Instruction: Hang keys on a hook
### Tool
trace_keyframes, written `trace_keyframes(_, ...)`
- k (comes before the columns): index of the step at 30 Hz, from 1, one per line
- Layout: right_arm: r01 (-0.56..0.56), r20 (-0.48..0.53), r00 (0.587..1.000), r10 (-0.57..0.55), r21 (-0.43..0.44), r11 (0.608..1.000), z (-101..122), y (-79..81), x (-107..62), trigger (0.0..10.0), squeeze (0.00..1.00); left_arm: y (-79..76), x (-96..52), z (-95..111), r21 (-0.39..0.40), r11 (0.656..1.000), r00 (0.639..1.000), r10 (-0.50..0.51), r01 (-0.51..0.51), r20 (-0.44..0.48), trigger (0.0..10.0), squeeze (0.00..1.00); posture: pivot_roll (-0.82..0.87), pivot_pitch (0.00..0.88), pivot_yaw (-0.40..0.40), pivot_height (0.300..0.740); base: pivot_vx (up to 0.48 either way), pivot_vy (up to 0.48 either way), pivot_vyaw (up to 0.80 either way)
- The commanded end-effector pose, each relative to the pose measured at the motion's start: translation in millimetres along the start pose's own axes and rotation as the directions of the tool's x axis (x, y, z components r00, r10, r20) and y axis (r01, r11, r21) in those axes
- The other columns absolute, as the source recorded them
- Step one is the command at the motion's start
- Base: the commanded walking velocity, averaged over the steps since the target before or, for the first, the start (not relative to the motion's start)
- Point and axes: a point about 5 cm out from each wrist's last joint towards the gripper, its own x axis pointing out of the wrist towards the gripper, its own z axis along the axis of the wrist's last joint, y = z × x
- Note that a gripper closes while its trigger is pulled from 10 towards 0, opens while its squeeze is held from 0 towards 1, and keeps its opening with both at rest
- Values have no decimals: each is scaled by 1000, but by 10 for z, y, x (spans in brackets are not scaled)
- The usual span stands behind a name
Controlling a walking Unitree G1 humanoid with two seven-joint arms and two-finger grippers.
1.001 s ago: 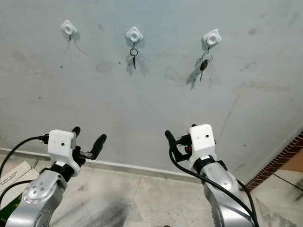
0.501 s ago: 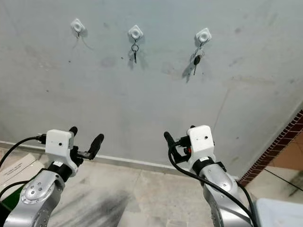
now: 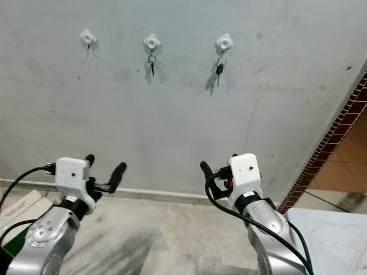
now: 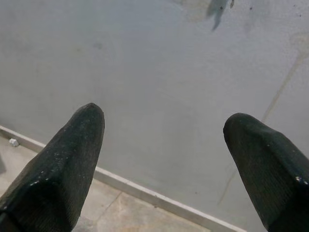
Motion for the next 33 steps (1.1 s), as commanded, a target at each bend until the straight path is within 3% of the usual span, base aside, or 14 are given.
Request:
trace_keyframes(1, -10, 12, 1000, 10, 4, 1000, 28, 26, 20, 10000, 0, 54, 1, 4, 7, 1000, 1000, 13, -12, -9, 10000, 0, -5, 21, 28, 740, 0, 476, 0)
trace_keyframes(30, -16, 23, 1000, 16, 9, 1000, 49, 41, 37, 10000, 0, 14, 19, -6, 3, 1000, 1000, -12, 12, -15, 10000, 0, -6, 23, 25, 740, 0, 477, 0)
trace_keyframes(33, -19, 27, 999, 18, 16, 1000, 55, 48, 36, 10000, 0, 9, 16, -4, 9, 1000, 1000, -14, 14, -11, 10000, 0, -6, 23, 25, 740, 0, 99, 0)
